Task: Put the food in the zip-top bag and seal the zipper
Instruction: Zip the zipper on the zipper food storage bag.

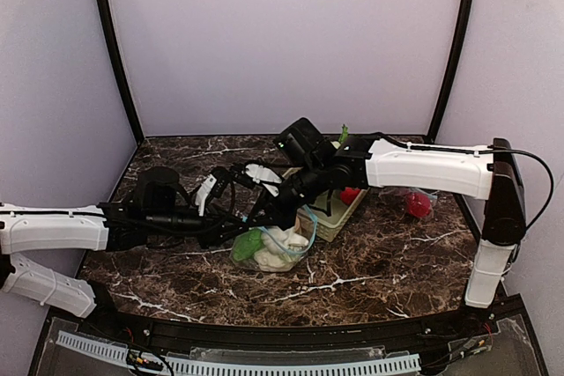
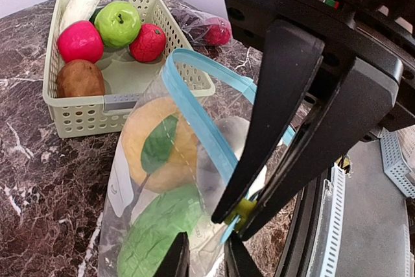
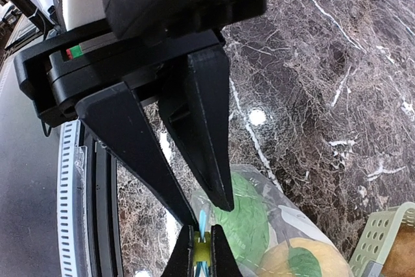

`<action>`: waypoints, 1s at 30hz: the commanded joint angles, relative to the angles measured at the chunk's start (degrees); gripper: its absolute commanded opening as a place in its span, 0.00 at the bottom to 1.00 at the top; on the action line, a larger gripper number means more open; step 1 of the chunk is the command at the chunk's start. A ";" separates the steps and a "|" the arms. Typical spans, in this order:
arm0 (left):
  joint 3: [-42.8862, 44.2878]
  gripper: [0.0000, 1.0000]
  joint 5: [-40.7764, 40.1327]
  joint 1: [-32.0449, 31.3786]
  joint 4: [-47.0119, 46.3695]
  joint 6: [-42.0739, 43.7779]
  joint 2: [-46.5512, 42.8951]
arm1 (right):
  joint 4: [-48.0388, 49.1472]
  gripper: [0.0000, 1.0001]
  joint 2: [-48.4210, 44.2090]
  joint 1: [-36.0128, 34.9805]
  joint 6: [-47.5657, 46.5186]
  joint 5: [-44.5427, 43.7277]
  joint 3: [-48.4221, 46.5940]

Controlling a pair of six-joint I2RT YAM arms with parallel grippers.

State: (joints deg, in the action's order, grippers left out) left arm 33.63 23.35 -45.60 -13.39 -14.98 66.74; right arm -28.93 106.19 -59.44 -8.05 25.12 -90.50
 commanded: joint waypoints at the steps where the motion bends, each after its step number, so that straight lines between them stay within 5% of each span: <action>1: 1.61 0.17 1.76 -0.10 -0.56 0.76 0.59 | -0.39 0.00 -2.44 0.15 0.17 1.50 -0.28; 10: 1.90 0.15 2.67 -0.10 -1.87 0.82 1.38 | -2.84 0.00 -1.20 0.14 -0.40 3.76 -1.96; 14: 2.22 0.01 3.08 -0.10 -2.29 1.09 1.80 | -4.17 0.00 -0.94 0.19 -1.07 3.52 -2.84; 30: -3.51 0.01 -4.10 -0.09 -6.42 -1.72 -5.48 | -11.19 0.00 -2.67 1.62 -3.04 -2.80 -2.93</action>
State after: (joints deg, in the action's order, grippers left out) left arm 31.64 22.57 -46.11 -17.30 -15.59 64.03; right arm -34.70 106.17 -59.02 -10.52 24.62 -94.19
